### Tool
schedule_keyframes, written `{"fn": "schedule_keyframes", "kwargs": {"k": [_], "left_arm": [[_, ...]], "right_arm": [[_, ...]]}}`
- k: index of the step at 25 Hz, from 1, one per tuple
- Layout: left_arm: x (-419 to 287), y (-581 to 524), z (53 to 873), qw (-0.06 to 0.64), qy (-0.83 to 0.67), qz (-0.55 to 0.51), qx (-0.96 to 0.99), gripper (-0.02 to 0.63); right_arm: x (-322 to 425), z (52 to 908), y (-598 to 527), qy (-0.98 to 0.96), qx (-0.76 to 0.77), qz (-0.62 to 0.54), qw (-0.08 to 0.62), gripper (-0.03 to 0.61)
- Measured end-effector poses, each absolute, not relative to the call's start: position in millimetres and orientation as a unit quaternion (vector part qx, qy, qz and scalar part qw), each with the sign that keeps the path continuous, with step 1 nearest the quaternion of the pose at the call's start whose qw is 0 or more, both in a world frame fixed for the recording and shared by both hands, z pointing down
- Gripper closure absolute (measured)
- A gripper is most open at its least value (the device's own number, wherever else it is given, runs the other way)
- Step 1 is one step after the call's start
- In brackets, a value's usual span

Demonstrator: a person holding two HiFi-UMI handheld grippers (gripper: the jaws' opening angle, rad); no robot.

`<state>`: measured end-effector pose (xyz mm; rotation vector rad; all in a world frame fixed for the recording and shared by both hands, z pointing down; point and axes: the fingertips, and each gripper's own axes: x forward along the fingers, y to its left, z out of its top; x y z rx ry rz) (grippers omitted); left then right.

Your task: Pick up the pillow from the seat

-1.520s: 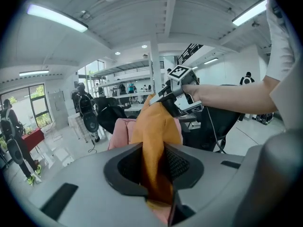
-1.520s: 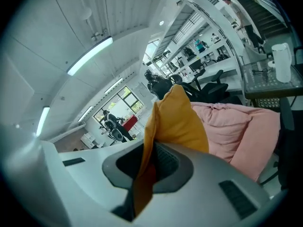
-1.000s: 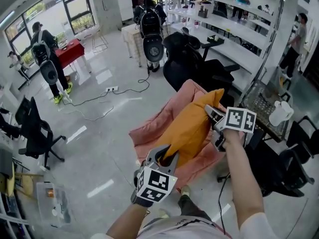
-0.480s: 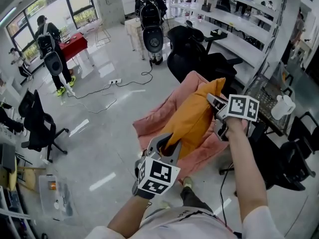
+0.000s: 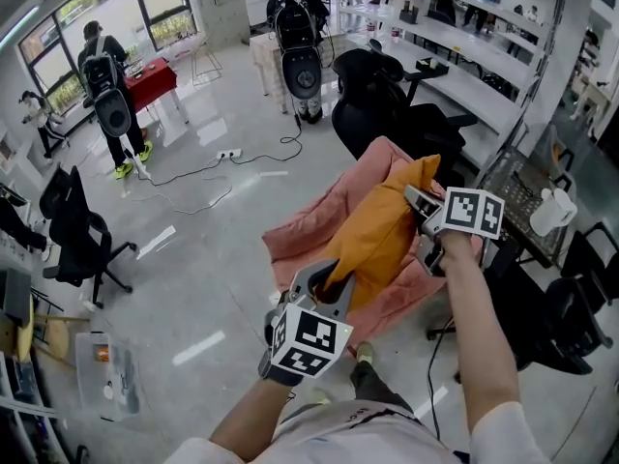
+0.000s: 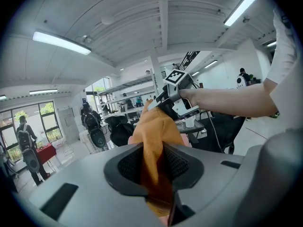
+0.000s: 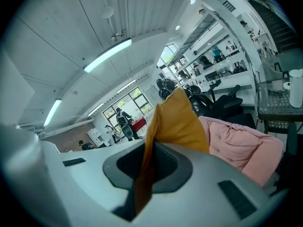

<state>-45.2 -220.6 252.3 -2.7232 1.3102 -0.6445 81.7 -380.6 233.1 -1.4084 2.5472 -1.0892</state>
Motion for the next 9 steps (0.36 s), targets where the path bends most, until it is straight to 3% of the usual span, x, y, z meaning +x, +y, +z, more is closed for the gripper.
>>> {"fn": "schedule_keyframes", "kwargs": {"k": [9], "left_arm": [[-44.2,-225.0,251.5,0.027,0.431,-0.212,-0.877,0.513]], "right_arm": [[79.8,234.7,-387.1,0.822,-0.446,-0.354,0.018,0.541]]}}
